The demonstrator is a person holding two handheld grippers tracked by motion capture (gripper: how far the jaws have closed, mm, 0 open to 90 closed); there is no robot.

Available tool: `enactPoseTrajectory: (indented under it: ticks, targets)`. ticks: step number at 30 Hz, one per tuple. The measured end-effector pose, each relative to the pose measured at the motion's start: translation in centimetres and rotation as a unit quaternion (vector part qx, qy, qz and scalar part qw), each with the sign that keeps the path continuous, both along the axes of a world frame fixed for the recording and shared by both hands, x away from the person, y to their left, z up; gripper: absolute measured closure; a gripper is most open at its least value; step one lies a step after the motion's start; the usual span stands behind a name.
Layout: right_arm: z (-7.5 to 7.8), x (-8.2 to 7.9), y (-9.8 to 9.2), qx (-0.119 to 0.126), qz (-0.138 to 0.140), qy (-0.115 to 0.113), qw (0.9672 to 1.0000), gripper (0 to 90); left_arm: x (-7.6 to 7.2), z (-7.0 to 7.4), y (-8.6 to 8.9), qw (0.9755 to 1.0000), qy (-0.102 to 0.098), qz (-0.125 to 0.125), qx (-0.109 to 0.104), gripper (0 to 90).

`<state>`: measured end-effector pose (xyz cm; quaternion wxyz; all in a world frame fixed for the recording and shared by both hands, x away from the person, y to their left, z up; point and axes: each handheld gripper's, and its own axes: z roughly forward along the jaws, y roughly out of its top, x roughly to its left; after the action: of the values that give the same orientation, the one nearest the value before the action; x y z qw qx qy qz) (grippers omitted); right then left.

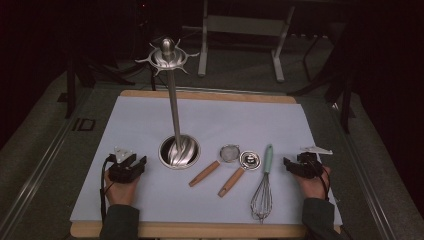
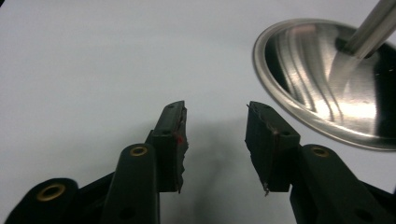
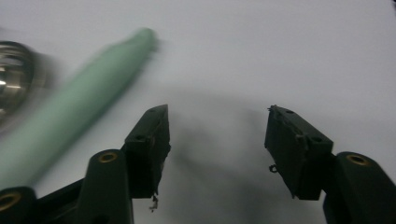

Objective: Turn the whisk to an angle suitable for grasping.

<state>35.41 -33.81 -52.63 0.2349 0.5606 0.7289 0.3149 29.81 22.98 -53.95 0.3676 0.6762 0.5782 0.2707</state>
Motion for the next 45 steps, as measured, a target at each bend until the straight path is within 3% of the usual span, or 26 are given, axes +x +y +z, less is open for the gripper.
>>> enactPoseTrajectory:
  ticks: [5, 8, 11, 16, 18, 23, 31, 35, 41, 45]
  targets:
    - [0.6, -0.3, 0.7, 0.012, 0.017, 0.005, 0.9998, 43.0, 0.0, 0.0, 0.1, 1.0, 0.0, -0.001, -0.005, 58.6]
    - [1.4, -0.7, 2.0, 0.042, 0.046, 0.028, 0.9977, 47.0, -0.1, 0.0, 0.4, 0.9998, -0.001, 0.004, -0.018, 58.6]
    - [1.7, -0.8, 2.5, 0.054, 0.056, 0.036, 0.9963, 48.1, -0.1, 0.0, 0.4, 0.9998, -0.001, 0.006, -0.021, 58.3]
    - [2.1, -1.1, 4.4, 0.059, 0.09, 0.051, 0.9929, 47.5, -0.1, 0.0, 0.3, 0.9999, -0.002, 0.005, -0.015, 58.2]
    - [2.1, -1.2, 5.4, 0.05, 0.102, 0.06, 0.9917, 47.5, -0.1, 0.0, 0.2, 0.9999, 0.0, 0.004, -0.011, 58.1]
    - [1.6, -1.1, 6.0, 0.052, 0.104, 0.08, 0.99, 48.5, -0.1, -0.1, 0.0, 1.0, 0.0, 0.002, -0.003, 58.1]
    - [1.4, -0.8, 6.3, 0.056, 0.077, 0.1, 0.9904, 49.3, 0.0, -0.1, -0.1, 1.0, 0.002, 0.001, 0.004, 57.4]
    - [1.1, -0.5, 6.3, 0.07, 0.07, 0.127, 0.987, 46.8, 0.0, -0.1, -0.2, 1.0, 0.002, 0.001, 0.006, 57.4]
    - [1.4, 0.1, 7.1, 0.033, 0.078, 0.141, 0.9864, 47.9, 0.0, -0.1, -0.2, 1.0, 0.002, 0.001, 0.009, 57.2]
    - [1.7, 0.9, 7.2, 0.021, 0.083, 0.161, 0.9832, 55.4, -0.1, -0.1, -0.3, 0.9999, 0.001, 0.002, 0.013, 57.0]
